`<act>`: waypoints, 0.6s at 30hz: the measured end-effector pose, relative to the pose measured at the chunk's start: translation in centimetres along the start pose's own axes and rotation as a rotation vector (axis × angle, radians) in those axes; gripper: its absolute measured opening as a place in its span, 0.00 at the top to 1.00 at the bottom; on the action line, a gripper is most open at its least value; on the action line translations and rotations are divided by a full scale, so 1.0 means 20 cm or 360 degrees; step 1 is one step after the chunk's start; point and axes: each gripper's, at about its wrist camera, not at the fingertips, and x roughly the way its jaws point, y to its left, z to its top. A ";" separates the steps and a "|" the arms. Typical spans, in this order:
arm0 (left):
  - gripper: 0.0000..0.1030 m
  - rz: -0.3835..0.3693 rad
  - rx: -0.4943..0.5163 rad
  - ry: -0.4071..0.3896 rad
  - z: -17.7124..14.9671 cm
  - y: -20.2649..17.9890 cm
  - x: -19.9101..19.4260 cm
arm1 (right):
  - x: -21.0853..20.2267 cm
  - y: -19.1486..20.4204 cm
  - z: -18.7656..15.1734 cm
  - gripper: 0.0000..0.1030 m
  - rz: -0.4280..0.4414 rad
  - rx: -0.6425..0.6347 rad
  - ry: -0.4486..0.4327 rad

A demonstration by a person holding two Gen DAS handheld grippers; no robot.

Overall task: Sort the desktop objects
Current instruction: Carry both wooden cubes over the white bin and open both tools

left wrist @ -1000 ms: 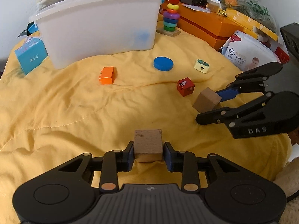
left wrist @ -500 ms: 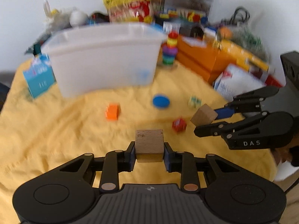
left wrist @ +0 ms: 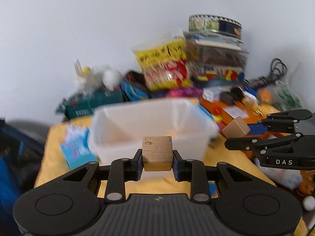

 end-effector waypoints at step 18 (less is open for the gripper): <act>0.68 0.0300 -0.0003 0.0080 0.20 0.14 0.49 | 0.46 -0.09 0.24 0.64 -0.0155 0.0150 0.0044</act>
